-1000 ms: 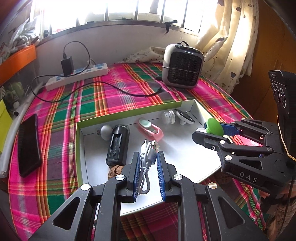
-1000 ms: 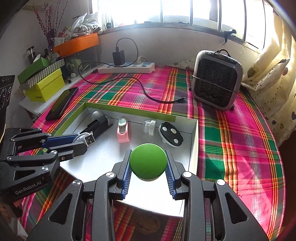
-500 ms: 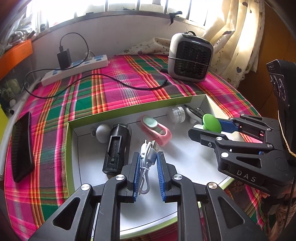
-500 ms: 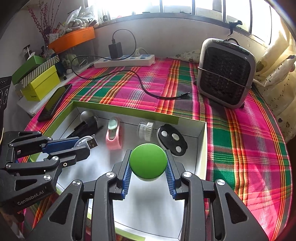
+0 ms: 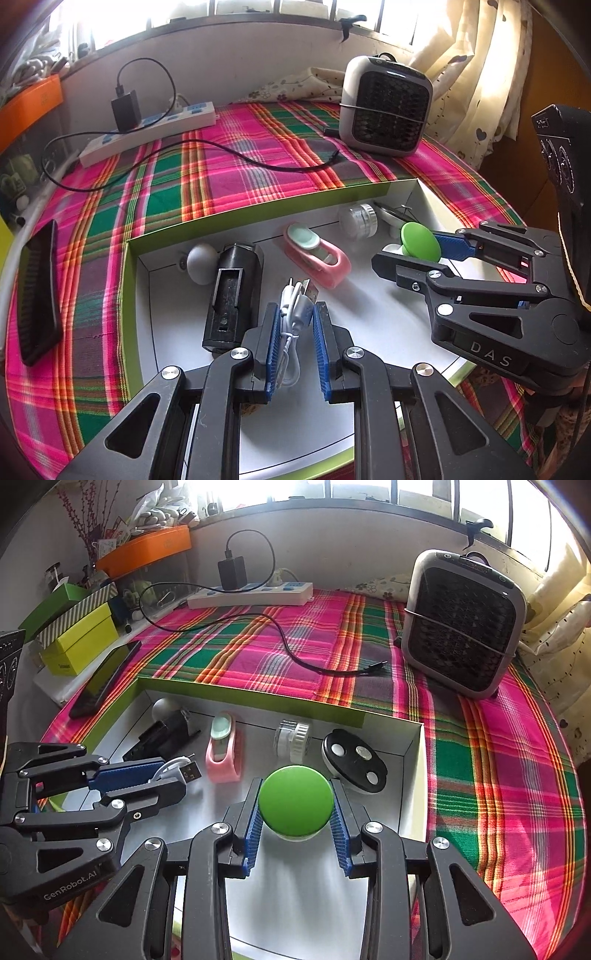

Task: Organize objects
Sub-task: 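Carry the green knob and white cable over the white box with both tools, then open the right tool to release the green knob while the left tool releases the cable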

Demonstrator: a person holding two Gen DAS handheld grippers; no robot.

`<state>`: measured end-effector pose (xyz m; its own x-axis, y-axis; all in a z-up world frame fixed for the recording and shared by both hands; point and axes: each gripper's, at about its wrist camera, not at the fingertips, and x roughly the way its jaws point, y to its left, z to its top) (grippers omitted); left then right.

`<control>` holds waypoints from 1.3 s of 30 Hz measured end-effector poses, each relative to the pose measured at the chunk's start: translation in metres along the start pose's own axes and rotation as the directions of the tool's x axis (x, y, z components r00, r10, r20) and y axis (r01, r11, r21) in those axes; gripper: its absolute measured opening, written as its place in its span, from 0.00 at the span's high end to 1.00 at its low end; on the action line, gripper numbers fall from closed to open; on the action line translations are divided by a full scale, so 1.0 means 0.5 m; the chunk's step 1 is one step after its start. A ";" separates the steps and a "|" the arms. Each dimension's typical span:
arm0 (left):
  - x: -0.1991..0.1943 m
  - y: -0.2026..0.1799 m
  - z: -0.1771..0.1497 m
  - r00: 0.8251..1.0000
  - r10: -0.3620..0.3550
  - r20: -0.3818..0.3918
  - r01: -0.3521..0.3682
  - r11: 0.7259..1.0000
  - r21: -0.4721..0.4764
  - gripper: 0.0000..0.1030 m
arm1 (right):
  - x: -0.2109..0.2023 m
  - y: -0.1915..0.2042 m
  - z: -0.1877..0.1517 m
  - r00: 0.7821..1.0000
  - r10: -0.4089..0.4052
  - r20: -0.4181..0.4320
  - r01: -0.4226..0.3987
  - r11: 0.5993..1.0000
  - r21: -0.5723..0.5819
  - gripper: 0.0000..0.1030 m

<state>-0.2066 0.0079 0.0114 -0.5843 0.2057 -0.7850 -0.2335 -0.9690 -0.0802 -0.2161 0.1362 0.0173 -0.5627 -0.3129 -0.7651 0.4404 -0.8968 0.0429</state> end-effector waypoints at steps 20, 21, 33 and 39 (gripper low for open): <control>0.000 -0.002 0.000 1.000 0.003 0.002 -0.003 1.000 0.009 0.84 | 0.004 0.010 -0.004 0.999 -0.044 0.003 0.044 0.999 -0.019 0.66; 0.000 -0.002 0.000 1.000 0.003 0.002 -0.003 1.000 0.007 0.84 | 0.004 0.009 -0.004 0.999 -0.045 0.004 0.045 0.999 -0.019 0.66; 0.001 -0.001 0.002 1.000 0.016 0.002 -0.016 1.000 0.016 0.77 | 0.004 0.001 -0.006 0.999 -0.047 0.003 0.047 0.999 0.001 0.62; -0.004 -0.003 -0.003 1.000 0.023 0.002 -0.023 1.000 0.007 0.74 | -0.005 -0.004 -0.009 0.999 -0.045 0.012 0.045 0.999 0.019 0.56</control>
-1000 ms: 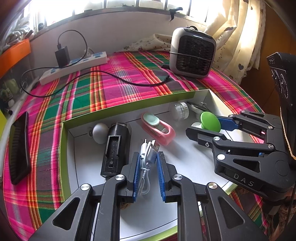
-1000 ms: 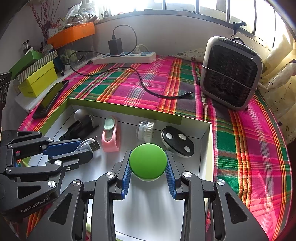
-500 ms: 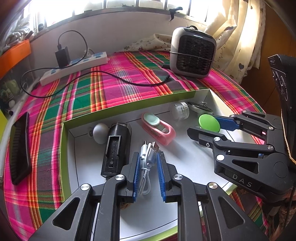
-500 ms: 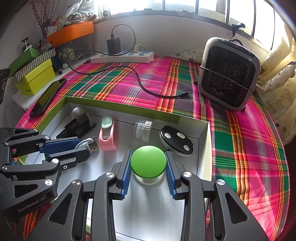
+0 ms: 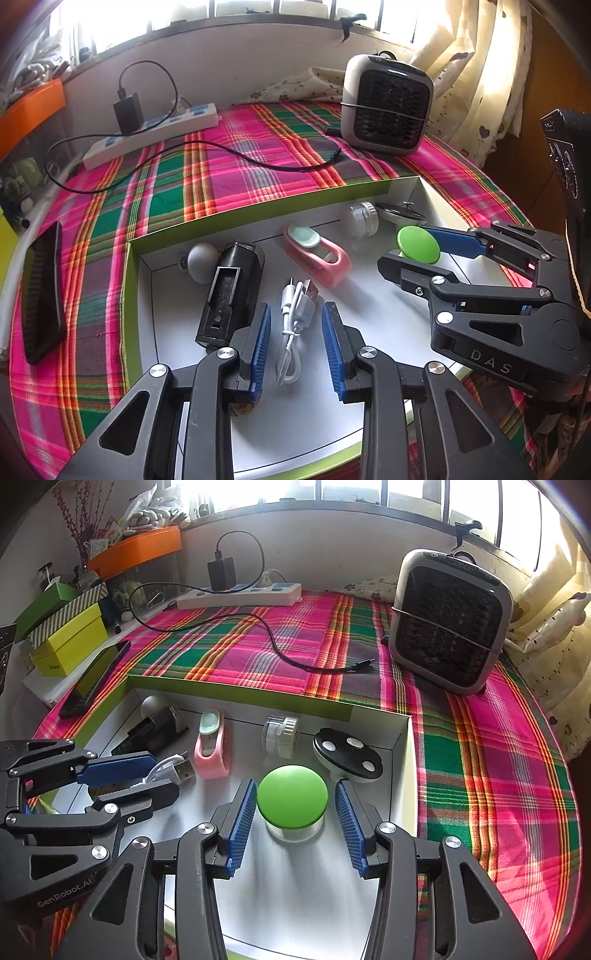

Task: Organize objects
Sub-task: 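Open the right tool to release the green knob while the left tool releases the cable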

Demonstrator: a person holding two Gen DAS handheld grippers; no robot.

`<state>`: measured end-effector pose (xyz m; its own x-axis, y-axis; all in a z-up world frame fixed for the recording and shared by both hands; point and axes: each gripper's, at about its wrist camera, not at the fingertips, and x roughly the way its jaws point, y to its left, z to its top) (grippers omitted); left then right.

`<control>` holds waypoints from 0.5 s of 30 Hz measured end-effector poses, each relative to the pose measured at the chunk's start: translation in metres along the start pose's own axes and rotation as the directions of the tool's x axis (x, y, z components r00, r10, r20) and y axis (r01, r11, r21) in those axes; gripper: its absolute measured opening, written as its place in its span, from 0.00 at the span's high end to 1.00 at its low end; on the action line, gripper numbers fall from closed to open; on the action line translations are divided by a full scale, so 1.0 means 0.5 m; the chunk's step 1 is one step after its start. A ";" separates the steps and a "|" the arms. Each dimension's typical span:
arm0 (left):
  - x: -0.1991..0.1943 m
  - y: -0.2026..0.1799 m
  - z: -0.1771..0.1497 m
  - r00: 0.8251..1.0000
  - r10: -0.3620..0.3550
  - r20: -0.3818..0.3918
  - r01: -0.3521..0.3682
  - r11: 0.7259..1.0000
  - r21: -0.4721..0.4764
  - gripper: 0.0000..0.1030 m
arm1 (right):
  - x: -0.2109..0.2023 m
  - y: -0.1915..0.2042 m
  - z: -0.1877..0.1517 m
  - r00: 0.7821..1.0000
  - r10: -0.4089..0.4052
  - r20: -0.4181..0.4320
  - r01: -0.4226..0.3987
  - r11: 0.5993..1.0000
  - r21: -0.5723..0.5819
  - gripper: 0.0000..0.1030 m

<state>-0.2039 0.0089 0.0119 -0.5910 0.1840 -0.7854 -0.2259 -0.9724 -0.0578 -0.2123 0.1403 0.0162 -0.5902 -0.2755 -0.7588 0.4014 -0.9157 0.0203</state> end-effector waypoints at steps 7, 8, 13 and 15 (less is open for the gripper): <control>-0.009 -0.004 -0.008 1.000 0.010 0.007 -0.010 1.000 0.001 0.72 | -0.014 -0.004 -0.005 1.000 0.017 0.018 -0.018 1.000 0.026 0.51; -0.012 -0.005 -0.008 1.000 0.011 0.010 -0.011 1.000 0.002 0.72 | -0.016 -0.003 -0.006 1.000 0.020 0.019 -0.020 0.999 0.027 0.51; -0.021 -0.006 -0.012 1.000 0.010 0.017 -0.010 1.000 -0.002 0.71 | -0.028 0.000 -0.011 1.000 0.008 0.030 -0.009 0.999 0.035 0.51; -0.027 -0.006 -0.014 1.000 0.015 0.025 -0.015 1.000 0.000 0.70 | -0.035 0.001 -0.013 0.999 0.005 0.036 -0.006 0.999 0.037 0.51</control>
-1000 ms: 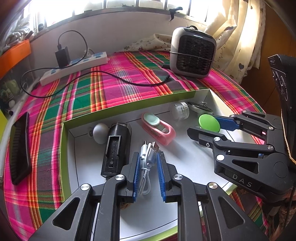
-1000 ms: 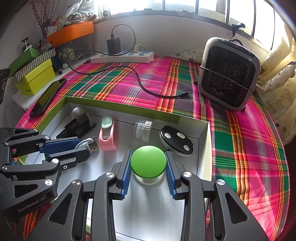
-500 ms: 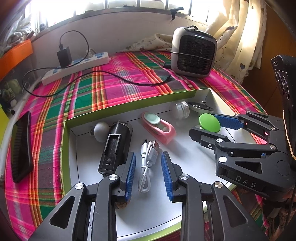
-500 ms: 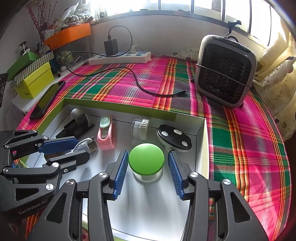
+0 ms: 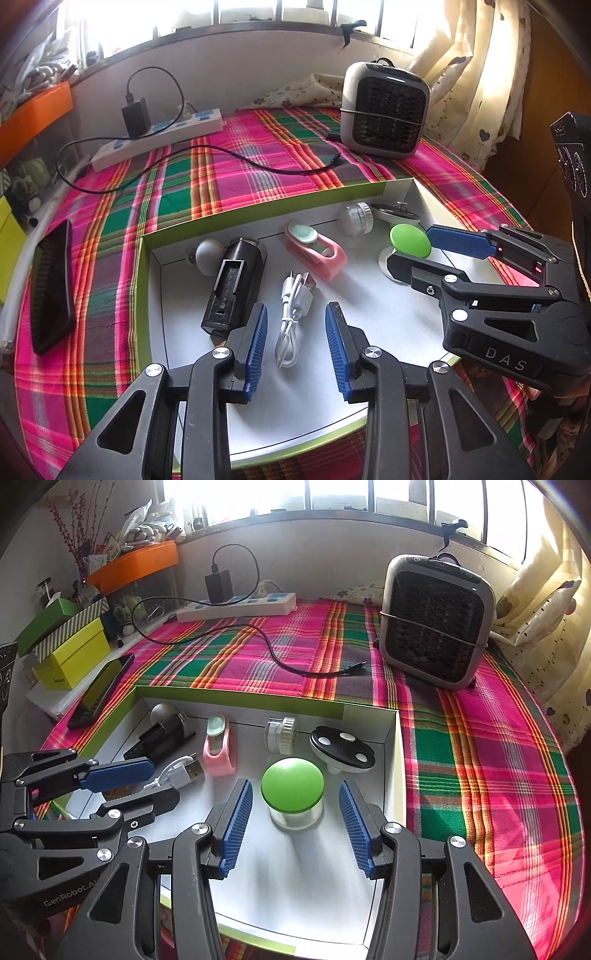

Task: Organize objects
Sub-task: 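Open the right tool to release the green knob while the left tool releases the cable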

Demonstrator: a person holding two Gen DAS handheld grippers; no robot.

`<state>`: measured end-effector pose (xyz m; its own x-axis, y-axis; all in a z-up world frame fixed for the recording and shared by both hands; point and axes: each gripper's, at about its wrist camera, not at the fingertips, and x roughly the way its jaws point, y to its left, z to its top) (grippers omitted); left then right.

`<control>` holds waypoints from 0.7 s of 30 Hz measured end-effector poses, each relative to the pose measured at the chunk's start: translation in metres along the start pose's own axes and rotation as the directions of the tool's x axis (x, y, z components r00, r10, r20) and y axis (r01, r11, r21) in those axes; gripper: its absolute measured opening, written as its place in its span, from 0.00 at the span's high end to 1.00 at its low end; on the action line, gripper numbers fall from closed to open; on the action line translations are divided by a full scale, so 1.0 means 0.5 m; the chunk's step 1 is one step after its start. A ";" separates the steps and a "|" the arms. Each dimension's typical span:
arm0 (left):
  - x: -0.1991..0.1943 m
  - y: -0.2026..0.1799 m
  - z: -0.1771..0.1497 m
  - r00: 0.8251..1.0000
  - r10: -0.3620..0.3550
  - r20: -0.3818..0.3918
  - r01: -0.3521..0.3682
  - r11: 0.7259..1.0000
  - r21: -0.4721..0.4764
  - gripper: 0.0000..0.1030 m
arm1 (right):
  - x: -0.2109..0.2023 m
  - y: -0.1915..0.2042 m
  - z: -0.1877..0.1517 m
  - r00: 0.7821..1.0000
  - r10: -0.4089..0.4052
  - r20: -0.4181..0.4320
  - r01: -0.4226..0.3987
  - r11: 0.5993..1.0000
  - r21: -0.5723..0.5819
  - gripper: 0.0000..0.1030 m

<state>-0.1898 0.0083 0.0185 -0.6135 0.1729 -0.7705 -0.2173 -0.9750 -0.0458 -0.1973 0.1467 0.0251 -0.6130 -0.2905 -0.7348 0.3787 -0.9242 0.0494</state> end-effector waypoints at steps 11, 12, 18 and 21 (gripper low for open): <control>-0.045 -0.001 -0.012 0.999 0.009 0.035 -0.009 1.000 -0.012 0.70 | -0.041 0.008 -0.019 0.999 -0.015 0.033 0.015 1.000 0.009 0.51; -0.048 -0.002 -0.014 0.999 0.013 0.037 -0.012 1.000 -0.013 0.70 | -0.043 0.010 -0.021 0.999 -0.012 0.034 0.012 1.000 0.010 0.51; -0.078 -0.004 -0.028 0.998 0.014 0.067 -0.013 1.000 -0.023 0.70 | -0.072 0.013 -0.033 0.998 -0.011 0.055 0.010 1.000 0.023 0.51; -0.089 -0.008 -0.037 0.997 0.015 0.072 -0.014 1.000 -0.016 0.70 | -0.085 0.015 -0.039 0.998 -0.019 0.066 0.018 1.000 0.022 0.51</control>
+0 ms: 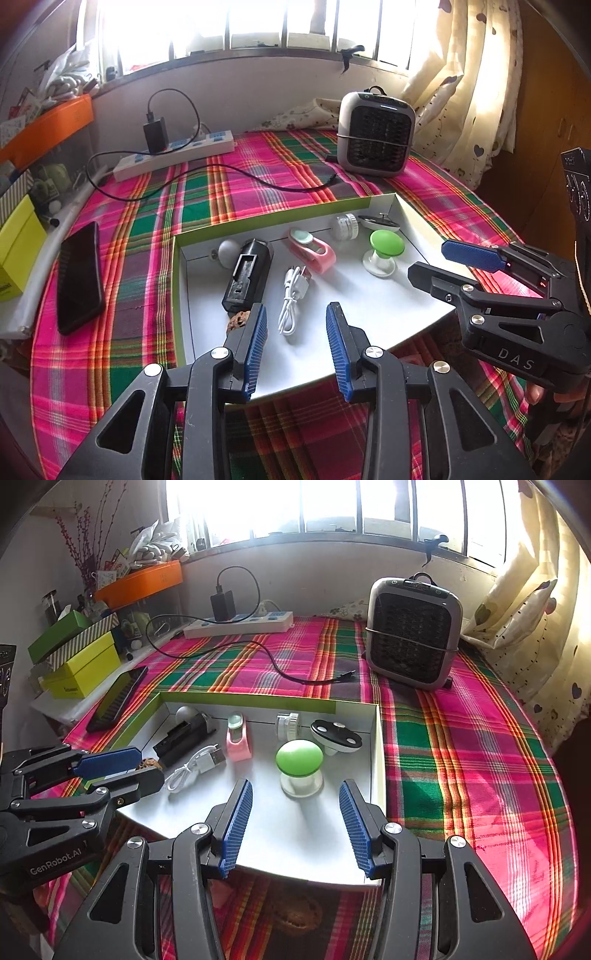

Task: Organize objects
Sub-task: 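Open the right tool to release the green knob while the left tool releases the cable, then withdraw both tools and move the right tool toward the walnut while the left tool approaches the pink case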

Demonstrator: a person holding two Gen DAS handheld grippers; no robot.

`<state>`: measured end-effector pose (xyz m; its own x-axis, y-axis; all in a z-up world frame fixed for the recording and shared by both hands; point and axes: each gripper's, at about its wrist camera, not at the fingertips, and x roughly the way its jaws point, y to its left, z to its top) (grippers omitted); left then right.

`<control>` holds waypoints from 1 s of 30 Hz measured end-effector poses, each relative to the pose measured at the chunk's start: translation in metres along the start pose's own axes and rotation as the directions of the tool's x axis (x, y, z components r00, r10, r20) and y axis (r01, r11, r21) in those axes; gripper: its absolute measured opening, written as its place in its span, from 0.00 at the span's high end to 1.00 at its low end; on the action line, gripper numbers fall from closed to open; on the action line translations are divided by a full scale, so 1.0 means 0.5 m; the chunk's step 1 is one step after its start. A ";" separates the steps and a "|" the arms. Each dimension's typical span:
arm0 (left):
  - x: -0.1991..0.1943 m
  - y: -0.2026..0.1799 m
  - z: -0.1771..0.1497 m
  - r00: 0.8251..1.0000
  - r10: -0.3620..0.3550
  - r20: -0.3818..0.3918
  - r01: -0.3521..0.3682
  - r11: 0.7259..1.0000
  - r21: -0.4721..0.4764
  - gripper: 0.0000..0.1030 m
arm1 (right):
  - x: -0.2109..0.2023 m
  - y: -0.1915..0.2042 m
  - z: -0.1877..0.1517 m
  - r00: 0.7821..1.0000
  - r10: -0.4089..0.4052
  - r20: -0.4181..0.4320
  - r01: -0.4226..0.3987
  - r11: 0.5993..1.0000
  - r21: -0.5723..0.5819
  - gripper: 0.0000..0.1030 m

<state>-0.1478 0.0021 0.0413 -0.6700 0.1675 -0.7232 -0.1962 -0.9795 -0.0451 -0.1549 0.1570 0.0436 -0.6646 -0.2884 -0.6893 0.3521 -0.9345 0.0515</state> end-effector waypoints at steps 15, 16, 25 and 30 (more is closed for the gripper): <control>-0.052 -0.011 -0.046 0.997 -0.071 0.033 0.070 0.997 0.022 0.70 | -0.061 -0.010 -0.051 0.999 -0.026 0.019 0.026 1.000 0.005 0.51; -0.052 -0.014 -0.052 0.996 -0.087 0.025 0.087 0.996 0.031 0.70 | -0.066 -0.012 -0.057 0.999 -0.026 0.019 0.026 1.000 0.006 0.51; -0.042 -0.045 -0.076 0.986 -0.168 -0.007 0.168 0.982 0.084 0.66 | -0.074 -0.038 -0.105 1.000 -0.023 -0.013 0.023 0.999 0.026 0.51; -0.029 -0.062 -0.082 0.977 -0.210 -0.031 0.212 0.972 0.105 0.65 | -0.065 -0.038 -0.113 0.999 0.011 -0.030 -0.010 1.000 0.023 0.51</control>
<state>-0.1027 0.0252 0.0248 -0.5913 0.3656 -0.7188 -0.4077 -0.9046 -0.1248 -0.1027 0.1958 0.0242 -0.6406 -0.2918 -0.7103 0.3431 -0.9363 0.0751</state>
